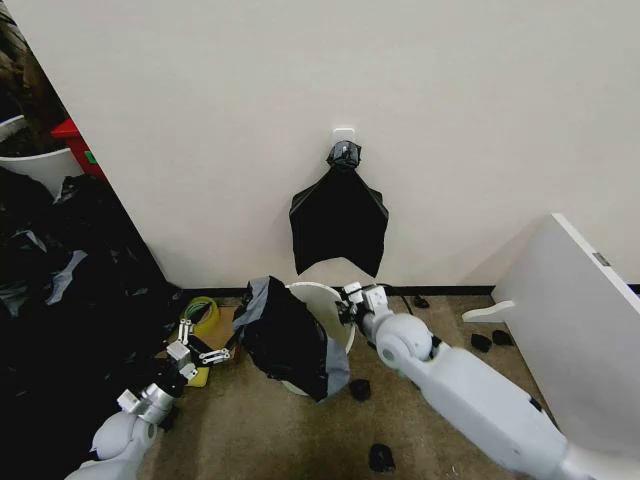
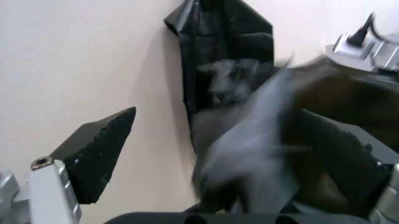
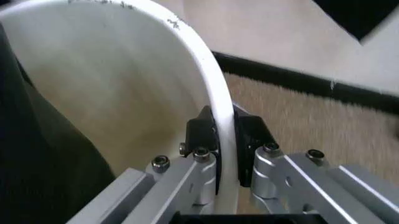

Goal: Place the garbage bag over the trash bin.

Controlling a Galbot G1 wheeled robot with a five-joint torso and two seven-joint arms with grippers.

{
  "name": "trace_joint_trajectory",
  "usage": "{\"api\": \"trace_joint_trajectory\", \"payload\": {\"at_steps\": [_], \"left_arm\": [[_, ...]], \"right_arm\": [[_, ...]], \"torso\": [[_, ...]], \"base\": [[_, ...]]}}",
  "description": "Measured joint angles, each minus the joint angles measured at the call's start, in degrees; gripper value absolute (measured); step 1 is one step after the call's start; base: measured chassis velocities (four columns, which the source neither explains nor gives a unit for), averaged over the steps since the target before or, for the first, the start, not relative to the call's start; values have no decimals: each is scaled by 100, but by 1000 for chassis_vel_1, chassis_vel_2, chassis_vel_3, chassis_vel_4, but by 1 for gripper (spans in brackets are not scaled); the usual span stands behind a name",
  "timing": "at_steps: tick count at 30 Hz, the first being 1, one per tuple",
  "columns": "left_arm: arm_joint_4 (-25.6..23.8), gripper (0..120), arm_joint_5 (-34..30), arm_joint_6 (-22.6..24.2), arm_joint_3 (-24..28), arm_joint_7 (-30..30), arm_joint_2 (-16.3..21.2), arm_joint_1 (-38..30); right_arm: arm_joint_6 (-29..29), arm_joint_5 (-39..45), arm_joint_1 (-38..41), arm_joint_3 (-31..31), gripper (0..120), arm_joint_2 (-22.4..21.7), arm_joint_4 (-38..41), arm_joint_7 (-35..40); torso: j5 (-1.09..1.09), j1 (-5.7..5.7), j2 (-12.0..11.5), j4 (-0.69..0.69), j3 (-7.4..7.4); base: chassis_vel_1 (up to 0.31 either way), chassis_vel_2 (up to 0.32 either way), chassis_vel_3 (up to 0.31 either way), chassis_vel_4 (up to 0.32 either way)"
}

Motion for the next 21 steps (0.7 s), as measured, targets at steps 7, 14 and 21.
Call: {"api": "trace_joint_trajectory", "payload": {"at_steps": [7, 14, 21], "left_arm": [[6, 100, 319, 19, 62, -162, -110, -33], [-232, 100, 413, 57, 96, -393, -170, -28], [-314, 100, 85, 36, 53, -95, -176, -31]], "right_arm": [[-106, 251, -1044, 351, 3, -169, 735, 620], [618, 918, -1901, 592, 3, 43, 1514, 2303], [1327, 933, -2240, 911, 3, 280, 1582, 2738]], "torso": [[0, 0, 0, -5, 0], [0, 0, 0, -2, 0], [-2, 0, 0, -3, 1]], "base": [[0, 0, 0, 0], [0, 0, 0, 0], [0, 0, 0, 0]]}}
